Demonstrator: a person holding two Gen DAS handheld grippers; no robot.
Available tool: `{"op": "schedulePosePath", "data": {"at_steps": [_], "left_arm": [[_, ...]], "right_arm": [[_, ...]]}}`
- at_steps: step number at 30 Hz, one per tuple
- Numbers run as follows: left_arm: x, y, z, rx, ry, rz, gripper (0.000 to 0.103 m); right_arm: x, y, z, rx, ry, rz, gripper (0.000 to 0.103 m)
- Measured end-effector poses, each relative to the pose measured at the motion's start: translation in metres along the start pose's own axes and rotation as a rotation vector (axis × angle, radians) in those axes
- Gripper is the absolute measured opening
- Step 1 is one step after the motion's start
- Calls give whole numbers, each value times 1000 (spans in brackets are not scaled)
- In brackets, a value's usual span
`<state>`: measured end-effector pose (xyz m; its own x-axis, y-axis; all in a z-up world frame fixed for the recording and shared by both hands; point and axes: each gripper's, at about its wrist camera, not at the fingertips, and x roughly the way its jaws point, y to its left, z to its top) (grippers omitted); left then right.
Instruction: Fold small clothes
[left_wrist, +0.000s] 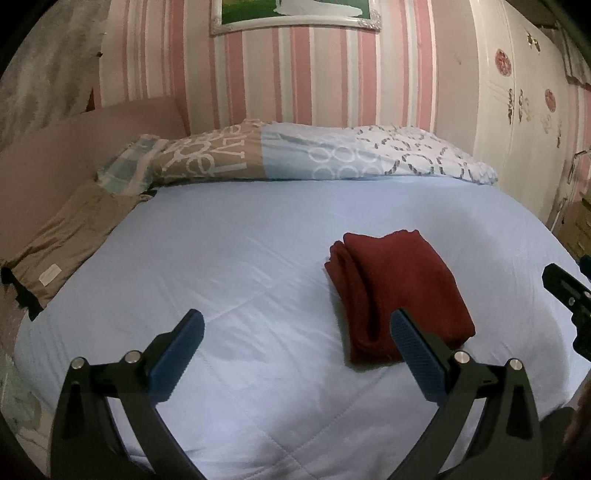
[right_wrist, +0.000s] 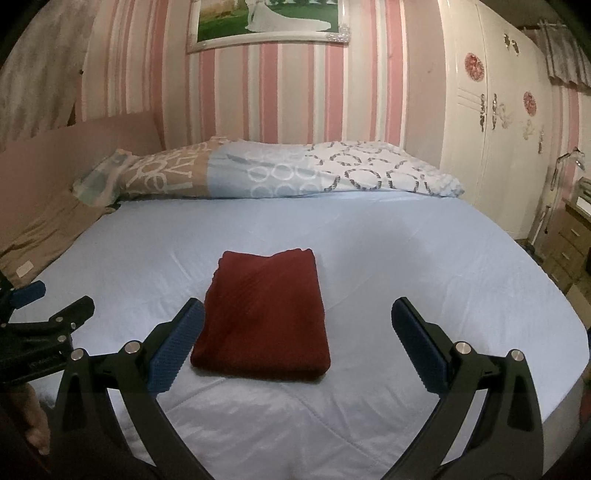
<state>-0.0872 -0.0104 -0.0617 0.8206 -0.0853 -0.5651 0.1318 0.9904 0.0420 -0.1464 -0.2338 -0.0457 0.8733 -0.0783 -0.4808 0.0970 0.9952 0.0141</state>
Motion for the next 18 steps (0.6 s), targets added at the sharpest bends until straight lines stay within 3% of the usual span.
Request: {"op": "schedulePosePath", "data": {"at_steps": [18], "left_arm": [[-7, -5, -3, 9, -22, 13, 101]], "right_arm": [[-6, 0, 5, 4, -19, -24, 100]]}}
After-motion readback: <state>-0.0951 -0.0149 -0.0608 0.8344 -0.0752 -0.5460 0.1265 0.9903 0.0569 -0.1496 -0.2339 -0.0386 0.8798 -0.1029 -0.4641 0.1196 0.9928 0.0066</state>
